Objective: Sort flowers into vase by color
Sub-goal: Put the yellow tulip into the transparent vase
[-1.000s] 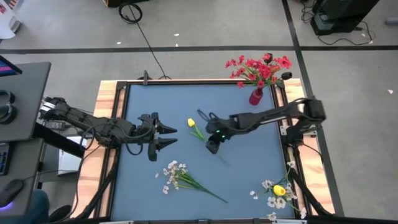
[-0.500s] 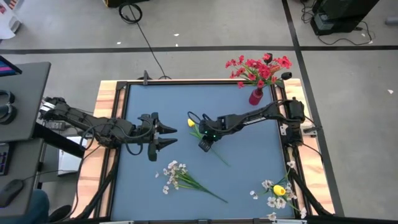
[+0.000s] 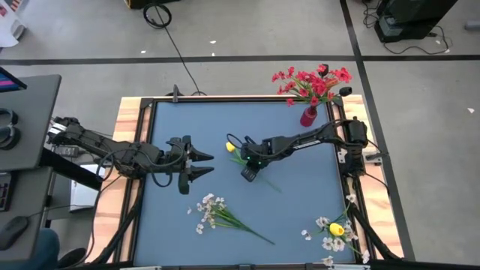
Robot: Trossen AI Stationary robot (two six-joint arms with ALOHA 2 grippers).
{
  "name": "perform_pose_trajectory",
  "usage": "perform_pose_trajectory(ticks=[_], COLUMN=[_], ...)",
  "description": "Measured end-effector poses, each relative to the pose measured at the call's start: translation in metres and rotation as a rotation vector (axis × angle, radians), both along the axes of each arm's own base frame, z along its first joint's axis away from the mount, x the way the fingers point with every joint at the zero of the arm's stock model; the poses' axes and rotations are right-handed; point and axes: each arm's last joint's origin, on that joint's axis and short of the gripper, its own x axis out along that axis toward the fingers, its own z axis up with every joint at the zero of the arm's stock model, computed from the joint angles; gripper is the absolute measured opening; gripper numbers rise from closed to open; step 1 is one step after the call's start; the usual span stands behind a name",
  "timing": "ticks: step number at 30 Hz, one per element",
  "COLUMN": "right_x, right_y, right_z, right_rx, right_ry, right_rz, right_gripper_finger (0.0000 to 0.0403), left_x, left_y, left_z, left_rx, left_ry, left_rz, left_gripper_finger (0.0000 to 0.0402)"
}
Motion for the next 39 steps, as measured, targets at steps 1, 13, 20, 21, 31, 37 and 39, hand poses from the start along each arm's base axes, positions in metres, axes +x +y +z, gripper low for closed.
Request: perform_pose_trajectory(ticks=[1, 13, 20, 21, 31, 37, 39], right_x=[0.0, -0.011, -0.03, -0.033, -0.08, -0.136, -0.156], right_y=[0.0, -0.002, 0.008, 0.011, 0.043, 0.052, 0.053], right_z=[0.0, 0.058, 0.129, 0.137, 0.205, 0.203, 0.197], right_rx=[0.001, 0.057, 0.04, 0.037, -0.056, 0.017, 0.055], right_ry=[0.002, -0.169, -0.424, -0.456, -0.744, -0.965, -1.042], right_rz=[0.004, 0.018, 0.052, 0.06, 0.388, 0.627, 0.689], right_gripper_finger=[0.0049, 0.0006, 0.0004, 0.0004, 0.0004, 0.0002, 0.0002], left_x=[0.0, 0.0, 0.0, 0.0, 0.0, 0.0, 0.0], left_y=[0.0, 0.0, 0.0, 0.0, 0.0, 0.0, 0.0], left_z=[0.0, 0.0, 0.0, 0.0, 0.0, 0.0, 0.0], left_rx=[0.0, 0.0, 0.0, 0.0, 0.0, 0.0, 0.0], left_ry=[0.0, 0.0, 0.0, 0.0, 0.001, 0.0, 0.0], left_rz=[0.0, 0.0, 0.0, 0.0, 0.0, 0.0, 0.0], left_gripper_finger=[0.0203, 0.0203, 0.0203, 0.0203, 0.0203, 0.0203, 0.0203])
